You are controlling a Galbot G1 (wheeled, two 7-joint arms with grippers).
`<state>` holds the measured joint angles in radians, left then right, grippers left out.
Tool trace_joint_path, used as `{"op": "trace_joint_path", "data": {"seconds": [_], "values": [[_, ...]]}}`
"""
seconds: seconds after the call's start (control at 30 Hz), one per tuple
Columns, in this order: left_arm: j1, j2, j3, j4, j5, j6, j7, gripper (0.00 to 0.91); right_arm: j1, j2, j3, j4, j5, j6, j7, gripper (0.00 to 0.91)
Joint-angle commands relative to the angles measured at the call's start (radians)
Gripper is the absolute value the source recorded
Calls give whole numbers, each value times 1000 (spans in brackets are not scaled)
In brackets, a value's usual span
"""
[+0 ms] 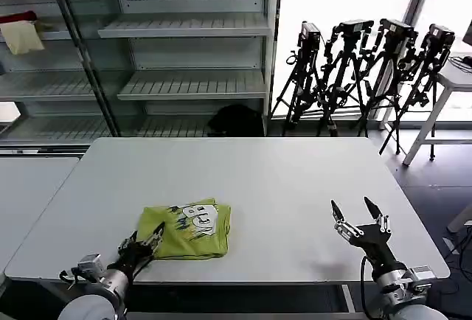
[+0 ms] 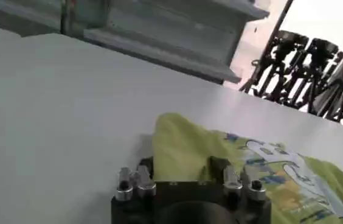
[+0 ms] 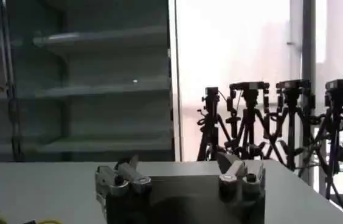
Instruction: Fold and organize the clothes.
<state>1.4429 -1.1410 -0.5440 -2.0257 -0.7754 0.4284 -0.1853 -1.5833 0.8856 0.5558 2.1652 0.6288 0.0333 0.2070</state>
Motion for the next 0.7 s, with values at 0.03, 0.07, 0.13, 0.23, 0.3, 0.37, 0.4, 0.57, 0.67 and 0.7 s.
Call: {"op": "trace_joint_path", "data": {"seconds": [0.03, 0.07, 0.13, 0.23, 0.3, 0.37, 0.4, 0.57, 0.67, 0.7], "values": [[1, -2, 10, 33, 11, -28, 38, 0, -1, 1, 1, 3, -1, 1, 0, 867], [4, 0, 16, 38, 27, -53, 46, 0, 0, 1, 1, 3, -1, 1, 0, 867], [10, 11, 20, 44, 75, -76, 82, 0, 1, 4, 1, 2, -1, 0, 0, 867], [17, 43, 13, 33, 99, -88, 90, 0, 3, 2, 1, 8, -3, -2, -1, 867], [22, 72, -1, 20, 109, -112, 93, 0, 8, 1, 1, 9, -2, -2, 0, 867], [30, 113, -20, 10, 113, -131, 107, 0, 18, 3, -4, 4, -2, -4, 0, 867], [31, 126, -26, 9, 114, -135, 107, 0, 21, 4, -6, 3, -2, -4, 0, 867], [26, 217, -124, 18, 79, -146, 87, 0, 30, 8, -23, 3, -9, -5, 0, 867], [22, 294, -251, 33, 26, -146, 90, 0, 37, 4, -24, 1, -7, -5, 1, 867], [21, 309, -274, 38, 18, -144, 93, 0, 41, 3, -25, 0, -7, -5, 1, 867]]}}
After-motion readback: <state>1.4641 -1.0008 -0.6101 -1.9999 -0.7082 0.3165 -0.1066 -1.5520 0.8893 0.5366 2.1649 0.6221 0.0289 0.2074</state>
